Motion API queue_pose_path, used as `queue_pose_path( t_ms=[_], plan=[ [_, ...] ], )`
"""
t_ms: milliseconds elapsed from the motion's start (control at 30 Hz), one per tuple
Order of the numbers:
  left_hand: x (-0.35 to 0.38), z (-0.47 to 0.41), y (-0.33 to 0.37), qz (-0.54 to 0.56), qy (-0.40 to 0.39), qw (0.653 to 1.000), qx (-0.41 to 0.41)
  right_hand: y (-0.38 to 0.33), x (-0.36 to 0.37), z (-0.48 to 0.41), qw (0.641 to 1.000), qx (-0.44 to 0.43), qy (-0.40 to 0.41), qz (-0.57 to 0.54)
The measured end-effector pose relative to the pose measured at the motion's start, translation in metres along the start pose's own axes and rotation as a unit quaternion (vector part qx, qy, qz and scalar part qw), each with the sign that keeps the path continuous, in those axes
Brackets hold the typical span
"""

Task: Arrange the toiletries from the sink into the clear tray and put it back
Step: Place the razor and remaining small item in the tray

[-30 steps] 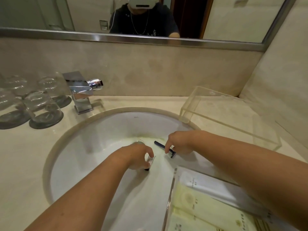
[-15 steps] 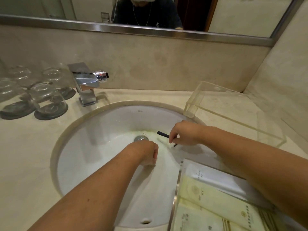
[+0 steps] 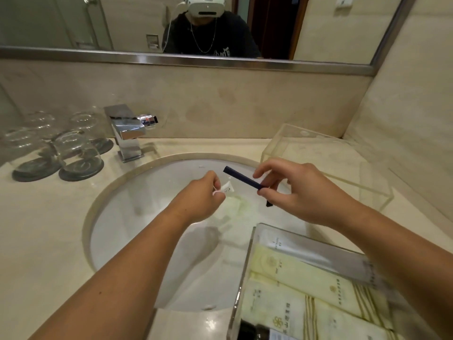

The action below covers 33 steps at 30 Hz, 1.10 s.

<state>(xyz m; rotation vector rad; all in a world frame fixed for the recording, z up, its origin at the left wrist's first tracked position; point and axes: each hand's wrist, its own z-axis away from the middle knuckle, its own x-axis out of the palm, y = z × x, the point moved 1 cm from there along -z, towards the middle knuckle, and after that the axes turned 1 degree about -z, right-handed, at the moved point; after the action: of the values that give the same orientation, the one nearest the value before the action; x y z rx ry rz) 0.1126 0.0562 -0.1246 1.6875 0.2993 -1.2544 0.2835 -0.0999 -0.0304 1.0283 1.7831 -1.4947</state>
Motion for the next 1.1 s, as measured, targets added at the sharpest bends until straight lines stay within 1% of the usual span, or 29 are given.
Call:
queue_pose_path(
  t_ms=[167,333,467,600,733,867,967,1100],
  plan=[
    [-0.01,0.019,0.021,0.079,0.045,0.996,0.016,-0.014,-0.017,0.052,1.0,0.0,0.02,0.0],
    [-0.014,0.041,0.031,0.124,0.042,0.99,0.044,-0.011,-0.017,0.099,0.999,0.02,0.006,0.034],
    [-0.026,0.061,0.042,0.193,0.055,0.978,0.06,-0.006,-0.011,0.121,0.997,0.04,0.0,0.065],
    [-0.037,0.084,0.049,0.245,0.058,0.965,0.074,-0.009,-0.007,0.128,0.993,0.024,-0.002,0.118],
    [-0.041,0.108,0.049,0.219,0.06,0.97,0.092,-0.019,-0.009,0.129,0.993,0.003,0.0,0.122],
    [-0.045,0.127,0.054,0.223,0.065,0.967,0.106,-0.023,-0.008,0.131,0.991,-0.009,0.005,0.132],
    [-0.046,0.137,0.059,0.251,0.06,0.961,0.102,-0.024,-0.002,0.132,0.989,-0.013,0.002,0.146],
    [-0.045,0.146,0.061,0.24,0.043,0.966,0.087,-0.023,0.005,0.131,0.986,-0.018,0.0,0.164]
  ],
)
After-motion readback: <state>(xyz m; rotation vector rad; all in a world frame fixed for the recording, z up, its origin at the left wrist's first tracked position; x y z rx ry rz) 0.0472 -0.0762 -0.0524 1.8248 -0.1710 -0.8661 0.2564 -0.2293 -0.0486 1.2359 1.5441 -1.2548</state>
